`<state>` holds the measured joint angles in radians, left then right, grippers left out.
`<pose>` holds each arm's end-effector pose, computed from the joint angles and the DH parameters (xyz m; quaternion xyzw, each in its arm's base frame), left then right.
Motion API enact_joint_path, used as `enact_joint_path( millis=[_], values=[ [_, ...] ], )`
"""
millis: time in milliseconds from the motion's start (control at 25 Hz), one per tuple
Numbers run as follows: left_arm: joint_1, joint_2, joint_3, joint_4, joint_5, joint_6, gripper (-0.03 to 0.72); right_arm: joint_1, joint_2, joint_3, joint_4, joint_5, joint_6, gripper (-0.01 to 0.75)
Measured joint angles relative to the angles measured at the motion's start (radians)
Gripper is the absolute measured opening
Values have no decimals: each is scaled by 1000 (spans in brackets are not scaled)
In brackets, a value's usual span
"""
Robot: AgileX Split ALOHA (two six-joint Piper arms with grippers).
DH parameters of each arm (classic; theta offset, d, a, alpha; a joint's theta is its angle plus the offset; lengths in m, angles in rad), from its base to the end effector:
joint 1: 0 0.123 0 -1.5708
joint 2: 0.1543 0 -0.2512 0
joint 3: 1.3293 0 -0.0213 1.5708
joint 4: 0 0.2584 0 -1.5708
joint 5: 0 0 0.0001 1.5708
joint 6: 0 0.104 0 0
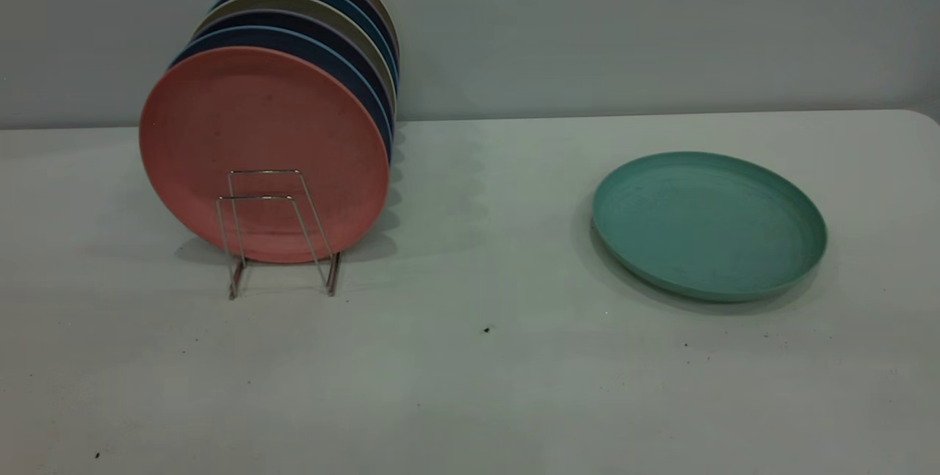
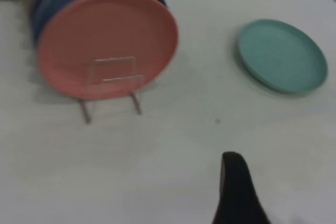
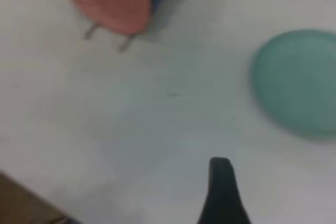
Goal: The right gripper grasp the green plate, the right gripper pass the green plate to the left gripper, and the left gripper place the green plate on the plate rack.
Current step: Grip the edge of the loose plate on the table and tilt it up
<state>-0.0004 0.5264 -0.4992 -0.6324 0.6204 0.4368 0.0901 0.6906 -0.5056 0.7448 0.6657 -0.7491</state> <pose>0.1488 -0.0358 0.2742 0.0496 0.8409 -0.1744 0.5098 0.1646 0.0586 0.2518 -0.1892 0.8535 0.1835 0.4494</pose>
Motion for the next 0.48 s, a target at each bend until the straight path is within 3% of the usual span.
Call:
enact_joint_path(
  millis=[480],
  values=[
    [0, 360, 0, -250, -80, 201, 485, 0, 582, -217, 130, -74, -20, 566]
  ],
)
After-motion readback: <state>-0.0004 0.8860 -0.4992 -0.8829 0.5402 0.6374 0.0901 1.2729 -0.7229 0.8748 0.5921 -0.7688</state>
